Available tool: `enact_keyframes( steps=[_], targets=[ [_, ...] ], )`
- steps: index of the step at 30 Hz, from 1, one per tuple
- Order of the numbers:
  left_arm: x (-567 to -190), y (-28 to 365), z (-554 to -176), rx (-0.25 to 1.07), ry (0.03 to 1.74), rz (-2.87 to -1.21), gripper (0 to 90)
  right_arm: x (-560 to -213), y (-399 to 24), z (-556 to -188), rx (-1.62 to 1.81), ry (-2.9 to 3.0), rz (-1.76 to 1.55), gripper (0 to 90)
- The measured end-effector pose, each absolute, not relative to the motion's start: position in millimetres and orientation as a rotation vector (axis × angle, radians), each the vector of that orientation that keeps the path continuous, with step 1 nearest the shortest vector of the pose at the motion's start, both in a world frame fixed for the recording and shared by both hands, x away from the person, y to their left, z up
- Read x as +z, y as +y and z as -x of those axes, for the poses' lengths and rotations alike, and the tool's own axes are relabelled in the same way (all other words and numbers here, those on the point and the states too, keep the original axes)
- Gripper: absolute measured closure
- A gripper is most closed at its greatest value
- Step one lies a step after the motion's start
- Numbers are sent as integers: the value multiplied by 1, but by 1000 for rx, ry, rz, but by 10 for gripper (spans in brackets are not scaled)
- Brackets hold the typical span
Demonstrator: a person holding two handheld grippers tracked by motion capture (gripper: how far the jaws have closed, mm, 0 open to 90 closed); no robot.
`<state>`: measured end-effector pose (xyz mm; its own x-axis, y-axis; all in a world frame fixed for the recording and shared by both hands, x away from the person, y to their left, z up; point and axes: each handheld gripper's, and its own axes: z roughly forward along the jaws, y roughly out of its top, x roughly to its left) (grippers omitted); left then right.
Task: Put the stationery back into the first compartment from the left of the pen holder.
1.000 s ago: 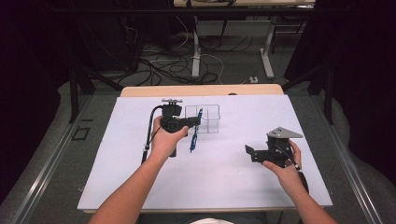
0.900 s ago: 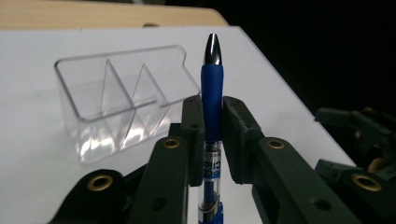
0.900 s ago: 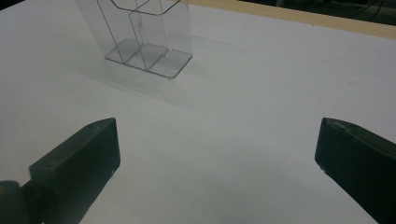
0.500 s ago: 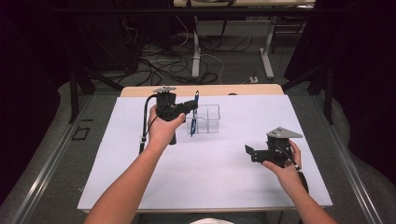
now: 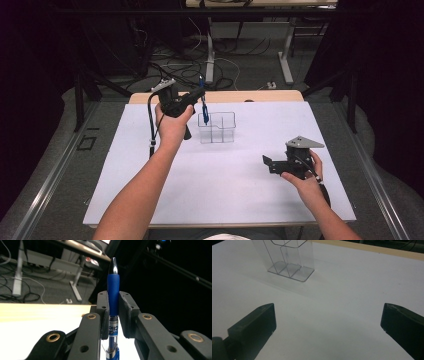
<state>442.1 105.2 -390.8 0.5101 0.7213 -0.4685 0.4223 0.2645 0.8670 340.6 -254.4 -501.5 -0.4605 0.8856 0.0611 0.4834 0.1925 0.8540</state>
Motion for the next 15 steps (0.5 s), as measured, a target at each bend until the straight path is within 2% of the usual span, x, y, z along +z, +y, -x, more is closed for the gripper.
enact_keyframes(
  steps=[8, 15],
  targets=[
    [-394, 115, -454, 349, 1132, -1300, 795, -501, -255, -341, 1191, 2024, -1276, 0],
    [-400, 124, -466, 356, 1190, -1261, 795, -502, -255, -341, 1191, 2023, -1280, 0]
  ],
)
